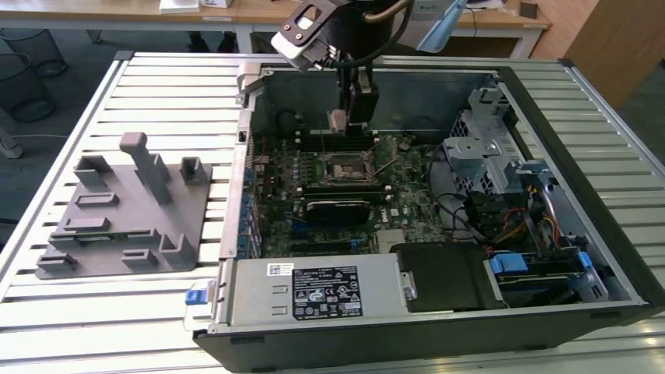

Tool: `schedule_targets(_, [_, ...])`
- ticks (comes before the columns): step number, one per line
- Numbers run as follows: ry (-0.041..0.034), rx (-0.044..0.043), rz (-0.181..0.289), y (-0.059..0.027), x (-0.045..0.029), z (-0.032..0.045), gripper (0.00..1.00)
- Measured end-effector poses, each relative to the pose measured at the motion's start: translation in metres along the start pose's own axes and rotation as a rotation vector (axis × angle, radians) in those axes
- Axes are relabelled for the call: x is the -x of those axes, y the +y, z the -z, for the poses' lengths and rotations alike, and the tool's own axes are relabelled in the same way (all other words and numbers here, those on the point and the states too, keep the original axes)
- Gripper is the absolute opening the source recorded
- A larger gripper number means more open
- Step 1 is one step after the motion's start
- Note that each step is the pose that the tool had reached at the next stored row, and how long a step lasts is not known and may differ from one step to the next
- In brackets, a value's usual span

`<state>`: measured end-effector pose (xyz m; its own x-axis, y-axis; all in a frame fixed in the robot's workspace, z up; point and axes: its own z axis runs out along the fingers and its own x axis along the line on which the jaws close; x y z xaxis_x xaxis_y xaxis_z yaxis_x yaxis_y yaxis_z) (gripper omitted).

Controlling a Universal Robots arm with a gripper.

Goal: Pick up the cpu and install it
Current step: 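Place the cpu into insertion slot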

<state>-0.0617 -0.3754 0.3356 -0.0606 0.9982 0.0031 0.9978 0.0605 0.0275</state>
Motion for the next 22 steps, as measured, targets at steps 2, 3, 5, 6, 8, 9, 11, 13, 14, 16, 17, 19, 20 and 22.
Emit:
schedule_targets(2, [-0.0002, 0.0, -0.005, 0.0002, -0.0026, -0.0004, 0.54])
schedule_targets(3, [-0.0002, 0.0001, -0.007, 0.0002, -0.0042, -0.0007, 0.54])
schedule_targets(5, [-0.0002, 0.0001, -0.007, 0.0005, -0.0076, -0.0016, 0.54])
schedule_targets(6, [-0.0003, 0.0, -0.008, 0.0007, -0.0095, -0.0022, 0.54])
schedule_targets(8, [-0.0001, 0.0001, -0.008, 0.0013, -0.0133, -0.0035, 0.54])
schedule_targets(9, [-0.0001, 0.0001, -0.008, 0.0014, -0.0152, -0.0041, 0.54])
schedule_targets(11, [0.0, 0.0001, -0.008, 0.0016, -0.0174, -0.0052, 0.54])
schedule_targets(13, [0.0003, 0.0002, -0.009, 0.0017, -0.0185, -0.0061, 0.54])
schedule_targets(14, [0.0002, 0.0001, -0.009, 0.0017, -0.0192, -0.0064, 0.54])
schedule_targets(16, [0.0002, 0.0, -0.01, 0.0018, -0.0207, -0.0073, 0.54])
schedule_targets(17, [0.0004, 0.0002, -0.011, 0.0018, -0.0209, -0.0077, 0.54])
schedule_targets(19, [0.0002, 0.0001, -0.013, 0.0018, -0.0216, -0.0083, 0.54])
schedule_targets(20, [0.0003, 0.0001, -0.013, 0.0018, -0.022, -0.0085, 0.54])
schedule_targets(22, [0.0002, 0.0001, -0.014, 0.0019, -0.0237, -0.0091, 0.54])
